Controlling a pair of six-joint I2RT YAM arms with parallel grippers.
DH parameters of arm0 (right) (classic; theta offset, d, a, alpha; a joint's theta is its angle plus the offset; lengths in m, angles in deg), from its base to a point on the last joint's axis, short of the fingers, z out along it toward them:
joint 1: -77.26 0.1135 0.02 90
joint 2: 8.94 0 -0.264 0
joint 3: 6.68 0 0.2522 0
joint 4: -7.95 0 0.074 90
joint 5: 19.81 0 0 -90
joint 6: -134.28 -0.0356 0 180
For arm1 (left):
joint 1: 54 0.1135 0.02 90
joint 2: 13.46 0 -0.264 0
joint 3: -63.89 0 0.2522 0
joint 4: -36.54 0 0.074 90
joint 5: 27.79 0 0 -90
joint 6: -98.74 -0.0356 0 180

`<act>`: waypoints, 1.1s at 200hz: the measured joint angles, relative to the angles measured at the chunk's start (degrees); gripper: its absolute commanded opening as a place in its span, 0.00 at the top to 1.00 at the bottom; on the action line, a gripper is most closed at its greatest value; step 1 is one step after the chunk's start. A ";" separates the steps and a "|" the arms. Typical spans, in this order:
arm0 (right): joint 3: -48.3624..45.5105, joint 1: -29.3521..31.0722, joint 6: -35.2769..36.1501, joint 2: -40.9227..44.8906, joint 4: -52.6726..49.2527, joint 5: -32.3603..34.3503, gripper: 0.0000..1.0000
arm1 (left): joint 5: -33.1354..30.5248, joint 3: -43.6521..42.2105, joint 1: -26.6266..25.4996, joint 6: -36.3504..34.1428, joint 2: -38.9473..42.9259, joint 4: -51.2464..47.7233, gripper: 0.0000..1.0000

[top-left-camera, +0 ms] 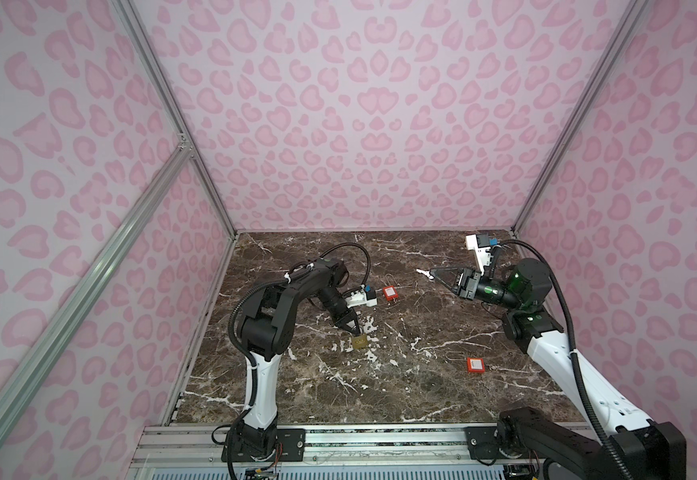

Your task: Lock with the key

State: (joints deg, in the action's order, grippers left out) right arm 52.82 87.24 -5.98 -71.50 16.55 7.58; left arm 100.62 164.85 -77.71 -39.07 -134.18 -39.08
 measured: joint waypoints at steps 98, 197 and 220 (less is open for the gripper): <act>1.05 -0.17 3.48 0.87 -4.70 -0.20 1.00 | -2.97 3.76 -0.11 1.01 -4.42 0.28 0.84; 2.16 -1.51 7.50 1.64 -10.38 -0.63 1.00 | -5.88 3.72 -0.90 2.40 -4.79 2.21 0.65; 2.14 -2.16 8.00 2.19 -11.26 -0.85 1.00 | -6.71 3.96 -1.31 2.86 -4.72 2.58 0.65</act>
State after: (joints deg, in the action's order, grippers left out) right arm 54.96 85.07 2.02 -69.32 5.30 6.73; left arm 93.91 168.80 -79.02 -36.21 -138.91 -36.51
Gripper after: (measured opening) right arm 0.049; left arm 0.343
